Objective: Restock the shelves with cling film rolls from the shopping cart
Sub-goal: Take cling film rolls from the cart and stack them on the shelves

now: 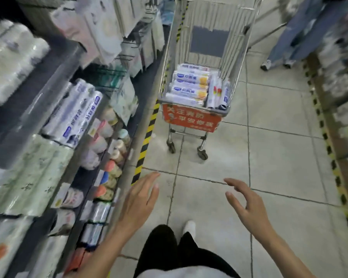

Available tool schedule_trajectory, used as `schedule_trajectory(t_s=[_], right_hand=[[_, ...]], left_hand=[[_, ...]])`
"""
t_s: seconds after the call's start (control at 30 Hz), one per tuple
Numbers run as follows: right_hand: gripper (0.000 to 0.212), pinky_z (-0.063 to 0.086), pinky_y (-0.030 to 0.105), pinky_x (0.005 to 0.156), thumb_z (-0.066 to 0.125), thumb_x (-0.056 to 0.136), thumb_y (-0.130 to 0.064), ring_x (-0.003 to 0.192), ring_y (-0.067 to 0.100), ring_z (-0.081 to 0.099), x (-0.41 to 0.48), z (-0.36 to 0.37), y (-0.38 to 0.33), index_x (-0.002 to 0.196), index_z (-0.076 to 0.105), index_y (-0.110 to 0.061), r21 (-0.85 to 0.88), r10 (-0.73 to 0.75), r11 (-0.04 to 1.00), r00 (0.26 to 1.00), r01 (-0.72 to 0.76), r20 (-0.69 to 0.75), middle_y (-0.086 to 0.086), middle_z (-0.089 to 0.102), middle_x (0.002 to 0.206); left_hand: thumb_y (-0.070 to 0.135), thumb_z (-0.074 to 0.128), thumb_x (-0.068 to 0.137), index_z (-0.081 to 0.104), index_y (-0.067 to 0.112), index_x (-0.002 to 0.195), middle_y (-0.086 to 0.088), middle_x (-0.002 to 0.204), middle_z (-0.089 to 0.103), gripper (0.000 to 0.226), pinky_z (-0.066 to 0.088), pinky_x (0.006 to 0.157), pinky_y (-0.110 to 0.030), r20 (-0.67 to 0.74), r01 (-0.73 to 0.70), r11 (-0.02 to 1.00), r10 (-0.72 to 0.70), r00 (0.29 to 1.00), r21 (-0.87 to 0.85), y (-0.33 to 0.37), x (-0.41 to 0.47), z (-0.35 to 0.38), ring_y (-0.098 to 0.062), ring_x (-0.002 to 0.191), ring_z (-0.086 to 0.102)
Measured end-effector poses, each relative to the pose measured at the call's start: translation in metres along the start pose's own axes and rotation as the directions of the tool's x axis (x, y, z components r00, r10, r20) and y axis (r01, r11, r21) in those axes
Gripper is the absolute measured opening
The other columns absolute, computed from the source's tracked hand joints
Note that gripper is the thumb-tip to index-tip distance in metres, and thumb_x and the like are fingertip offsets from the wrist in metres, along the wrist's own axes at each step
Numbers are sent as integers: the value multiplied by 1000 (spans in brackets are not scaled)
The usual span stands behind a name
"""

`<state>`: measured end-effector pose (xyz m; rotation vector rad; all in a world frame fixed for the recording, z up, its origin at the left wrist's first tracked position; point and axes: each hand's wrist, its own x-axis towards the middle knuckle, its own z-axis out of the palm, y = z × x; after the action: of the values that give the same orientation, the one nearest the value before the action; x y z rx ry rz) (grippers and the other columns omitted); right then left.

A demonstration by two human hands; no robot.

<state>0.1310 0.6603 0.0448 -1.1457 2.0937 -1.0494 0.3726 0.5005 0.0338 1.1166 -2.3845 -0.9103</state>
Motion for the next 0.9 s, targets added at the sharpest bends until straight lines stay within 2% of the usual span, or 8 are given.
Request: schedule_trajectory(t_s=[0.1,0.17,0.27,0.33,0.47,0.57,0.7,0.9], right_hand=[[39,34,3,90,50,85,-52,112,-7,52,51,-21,9,117,60,-33,-16,2,1000,1000,-2,-5,-27,59,117],[34,34,3,91,54,86,-47,113,-6,52,89,-31,16,117,60,-33,-30,23,999,1000,-23,-10,-27,59,117],[34,33,3,91,51,86,-50,112,-9,51,147,-37,23,116,59,-37,-43,26,999,999,-27,-23,-30,57,118],[35,34,3,91,50,85,-51,112,-9,51,187,-38,27,115,59,-36,-36,38,999,999,-39,-37,-30,55,120],[35,35,5,92,54,85,-46,110,-8,52,269,-41,27,115,62,-29,-40,74,996,994,-78,-82,-28,55,120],[38,36,5,91,52,85,-46,109,-7,53,325,-43,22,115,62,-24,-53,71,996,993,-76,-89,-23,60,117],[44,37,4,89,51,84,-45,109,3,55,402,-47,15,116,63,-18,-28,94,995,993,-97,-69,-6,63,116],[31,37,9,94,52,86,-40,106,-2,53,526,-54,15,114,60,-28,-33,47,998,998,-48,-41,-13,60,113]], left_hand=[[36,32,98,59,7,123,-1,121,60,46,23,100,-1,35,-51,999,51,998,16,4,60,4,-6,113,48],[31,34,97,61,6,119,-6,117,64,42,23,99,-2,50,-90,996,88,995,27,2,102,7,-8,110,50],[32,32,99,63,2,115,-9,113,66,45,25,98,-4,47,-161,986,159,986,34,-6,170,14,-10,107,51],[35,28,101,63,3,114,-9,112,66,49,28,98,-7,47,-211,977,209,977,34,-13,218,18,-11,106,52],[28,32,100,63,-1,113,-11,109,67,44,39,91,-25,47,-324,943,321,946,72,-29,322,21,-16,103,54],[27,32,101,63,-2,112,-12,108,67,44,42,93,-29,52,-369,927,367,929,60,-36,392,21,-18,103,56],[23,38,99,63,-1,113,-12,110,67,38,42,97,-32,67,-428,900,423,904,87,-45,471,21,-20,105,56],[16,42,96,62,-3,114,-15,110,67,33,45,94,-37,47,-465,873,464,885,146,-57,577,36,-26,103,60]])
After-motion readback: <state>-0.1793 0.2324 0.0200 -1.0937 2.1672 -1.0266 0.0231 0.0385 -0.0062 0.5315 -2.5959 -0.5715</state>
